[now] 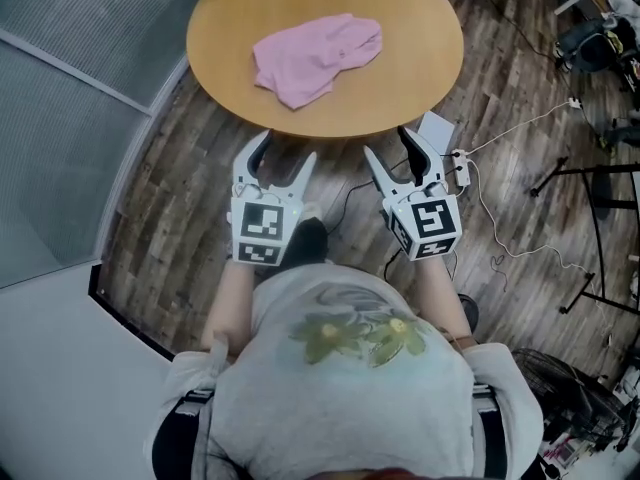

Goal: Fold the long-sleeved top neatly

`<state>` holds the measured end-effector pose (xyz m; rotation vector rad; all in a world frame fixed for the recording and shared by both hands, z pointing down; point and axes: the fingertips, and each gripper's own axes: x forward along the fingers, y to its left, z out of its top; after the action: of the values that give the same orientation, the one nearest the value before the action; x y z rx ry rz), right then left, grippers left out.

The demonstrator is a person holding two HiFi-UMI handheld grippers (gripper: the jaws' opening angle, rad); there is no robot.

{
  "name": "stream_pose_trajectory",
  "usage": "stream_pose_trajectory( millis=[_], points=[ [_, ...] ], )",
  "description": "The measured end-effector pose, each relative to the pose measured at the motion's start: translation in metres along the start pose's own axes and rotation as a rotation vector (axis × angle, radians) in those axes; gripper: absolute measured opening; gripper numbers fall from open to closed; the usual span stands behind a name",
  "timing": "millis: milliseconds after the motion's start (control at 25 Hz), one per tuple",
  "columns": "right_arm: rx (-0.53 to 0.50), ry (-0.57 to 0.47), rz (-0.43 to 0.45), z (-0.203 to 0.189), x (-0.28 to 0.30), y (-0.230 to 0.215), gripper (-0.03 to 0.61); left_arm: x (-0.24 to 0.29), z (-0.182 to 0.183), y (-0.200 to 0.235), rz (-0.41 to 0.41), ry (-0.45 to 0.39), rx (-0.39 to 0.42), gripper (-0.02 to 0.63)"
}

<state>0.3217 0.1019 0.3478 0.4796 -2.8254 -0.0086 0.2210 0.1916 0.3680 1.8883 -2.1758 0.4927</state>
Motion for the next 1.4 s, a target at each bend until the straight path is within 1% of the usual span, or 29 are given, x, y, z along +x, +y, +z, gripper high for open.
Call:
stream_pose_trajectory(
  millis=[40,120,320,560,640,800,960,1080,1240,1400],
  points=[
    [-0.003,0.009,0.003,-0.001,0.005,0.0,0.249,0.006,-0.004,0.002,0.0,0.017,0.024,0.275],
    [-0.01,0.03,0.005,-0.005,0.014,-0.002,0.249,0.017,-0.012,0.007,-0.01,0.047,0.039,0.275],
    [0.025,0.084,-0.004,-0.02,0.046,-0.016,0.249,0.048,-0.036,0.026,-0.039,0.12,0.027,0.275],
    [0.06,0.147,-0.032,-0.04,0.084,-0.032,0.249,0.091,-0.072,0.044,-0.099,0.216,0.016,0.273],
    [0.079,0.175,-0.039,-0.05,0.097,-0.038,0.249,0.111,-0.085,0.045,-0.133,0.252,0.045,0.273],
    [0.118,0.229,-0.044,-0.072,0.117,-0.045,0.249,0.155,-0.118,0.039,-0.218,0.346,0.146,0.273],
    [0.112,0.286,-0.035,-0.088,0.129,-0.051,0.249,0.19,-0.151,0.032,-0.282,0.447,0.198,0.273],
    [0.098,0.311,-0.028,-0.095,0.137,-0.057,0.249,0.211,-0.171,0.028,-0.314,0.515,0.191,0.273],
    [0.09,0.336,-0.013,-0.101,0.15,-0.067,0.249,0.235,-0.194,0.026,-0.317,0.591,0.203,0.272],
    [0.085,0.362,0.019,-0.106,0.168,-0.078,0.249,0.248,-0.212,0.03,-0.332,0.664,0.177,0.272]
  ],
)
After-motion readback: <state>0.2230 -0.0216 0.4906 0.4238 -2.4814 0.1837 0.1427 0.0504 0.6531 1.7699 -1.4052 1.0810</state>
